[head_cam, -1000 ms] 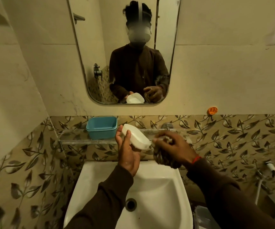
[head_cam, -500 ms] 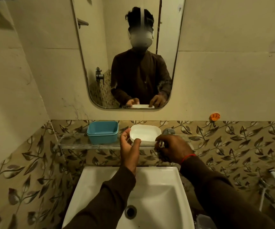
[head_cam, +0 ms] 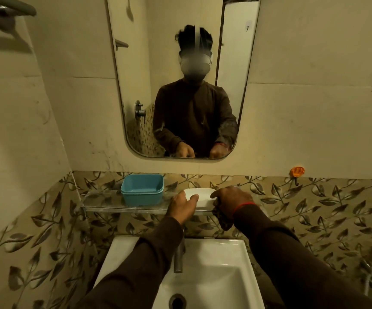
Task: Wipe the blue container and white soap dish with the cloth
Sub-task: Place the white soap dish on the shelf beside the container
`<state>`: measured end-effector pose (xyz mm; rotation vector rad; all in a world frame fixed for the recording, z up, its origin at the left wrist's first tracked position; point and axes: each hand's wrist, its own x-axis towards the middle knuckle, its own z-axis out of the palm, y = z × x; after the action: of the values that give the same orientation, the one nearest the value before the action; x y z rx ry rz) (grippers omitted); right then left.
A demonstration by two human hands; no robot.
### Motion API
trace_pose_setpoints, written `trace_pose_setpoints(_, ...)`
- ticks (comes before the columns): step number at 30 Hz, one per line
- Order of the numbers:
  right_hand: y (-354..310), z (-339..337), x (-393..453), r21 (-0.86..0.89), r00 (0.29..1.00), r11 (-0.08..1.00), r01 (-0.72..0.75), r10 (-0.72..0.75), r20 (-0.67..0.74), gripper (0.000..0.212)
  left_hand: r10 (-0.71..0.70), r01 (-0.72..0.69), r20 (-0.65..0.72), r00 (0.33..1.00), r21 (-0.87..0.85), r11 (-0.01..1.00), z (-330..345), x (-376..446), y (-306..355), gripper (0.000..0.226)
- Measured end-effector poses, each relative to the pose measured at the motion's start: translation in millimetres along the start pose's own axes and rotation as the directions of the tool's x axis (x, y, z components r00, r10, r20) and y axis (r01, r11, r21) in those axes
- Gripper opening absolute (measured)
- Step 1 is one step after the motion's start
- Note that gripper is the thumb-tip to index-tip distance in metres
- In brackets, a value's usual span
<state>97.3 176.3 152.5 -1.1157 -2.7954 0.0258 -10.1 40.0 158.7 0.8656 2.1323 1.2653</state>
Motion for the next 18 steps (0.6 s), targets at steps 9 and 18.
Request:
trace_pose_setpoints(9, 12, -10, -41, 0.723, 0.979, 0.687, -0.075, 0.188, -0.077, 0.003, 0.1, -0.115, -0.152, 0.983, -0.091, 0.989, -2, -6, -10, 0.045)
trace_pose_setpoints(18, -19, 14, -118, 0.987, 0.937, 0.044, -0.157, 0.324, 0.134, 0.029, 0.0, 0.1, 0.167, 0.986, -0.593, 0.799, 56, -85, -59, 0.036)
